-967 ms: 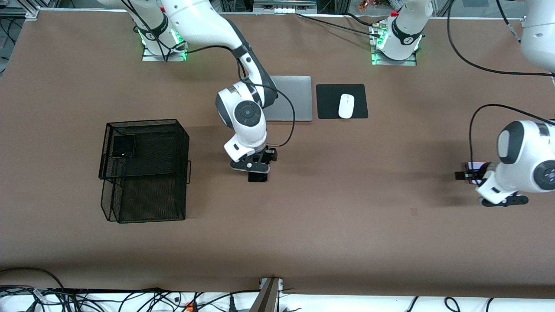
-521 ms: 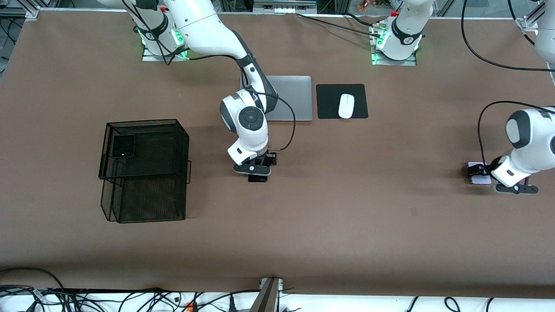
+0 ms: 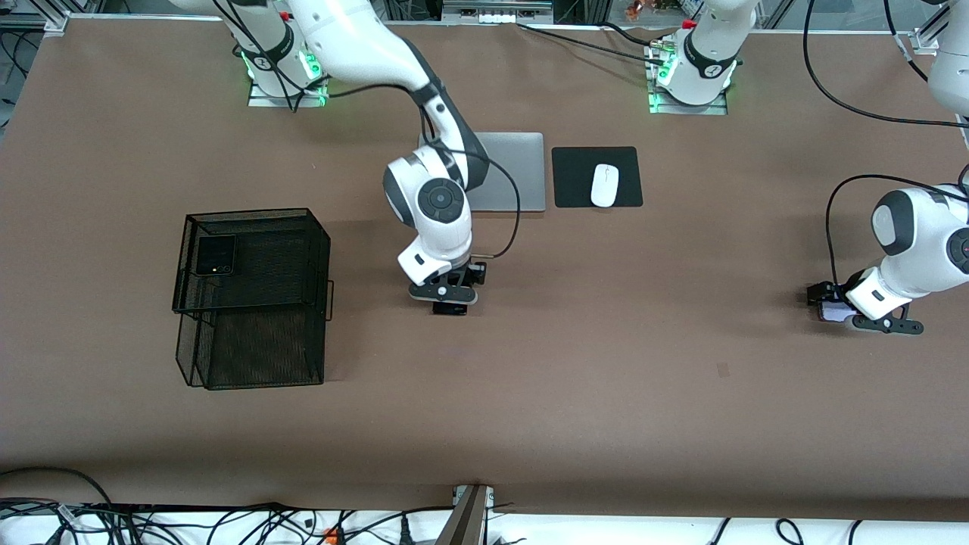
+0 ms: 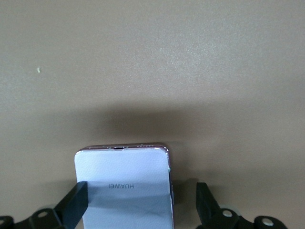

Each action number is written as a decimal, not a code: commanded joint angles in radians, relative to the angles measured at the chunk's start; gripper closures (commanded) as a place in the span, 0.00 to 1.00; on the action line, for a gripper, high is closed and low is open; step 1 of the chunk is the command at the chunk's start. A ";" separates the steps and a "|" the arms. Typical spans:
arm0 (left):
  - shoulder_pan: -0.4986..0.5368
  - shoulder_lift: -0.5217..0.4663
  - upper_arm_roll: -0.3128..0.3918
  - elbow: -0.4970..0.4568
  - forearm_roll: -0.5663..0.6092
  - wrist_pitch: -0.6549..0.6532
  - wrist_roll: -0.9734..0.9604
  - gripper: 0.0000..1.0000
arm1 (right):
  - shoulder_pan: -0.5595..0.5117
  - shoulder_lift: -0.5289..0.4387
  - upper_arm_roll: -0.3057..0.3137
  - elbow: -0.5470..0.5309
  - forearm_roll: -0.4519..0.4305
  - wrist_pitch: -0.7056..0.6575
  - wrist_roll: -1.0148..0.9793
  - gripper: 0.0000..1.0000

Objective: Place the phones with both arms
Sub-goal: 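Place the black phone in the organizer with the right gripper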

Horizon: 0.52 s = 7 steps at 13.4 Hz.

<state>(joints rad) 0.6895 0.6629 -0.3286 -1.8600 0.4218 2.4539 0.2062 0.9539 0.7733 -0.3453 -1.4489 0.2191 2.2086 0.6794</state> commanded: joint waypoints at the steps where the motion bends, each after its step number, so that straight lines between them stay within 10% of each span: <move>1: 0.022 -0.003 -0.010 0.001 0.022 0.007 0.032 0.00 | -0.044 -0.205 -0.015 -0.034 0.016 -0.203 -0.085 0.95; 7: 0.047 0.030 -0.010 0.022 0.020 -0.001 0.102 0.00 | -0.055 -0.584 -0.251 -0.455 -0.006 -0.244 -0.462 0.95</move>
<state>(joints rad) 0.7106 0.6704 -0.3277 -1.8482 0.4218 2.4547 0.2823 0.8893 0.3590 -0.5425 -1.6545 0.2185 1.8729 0.3381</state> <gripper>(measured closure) 0.000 0.211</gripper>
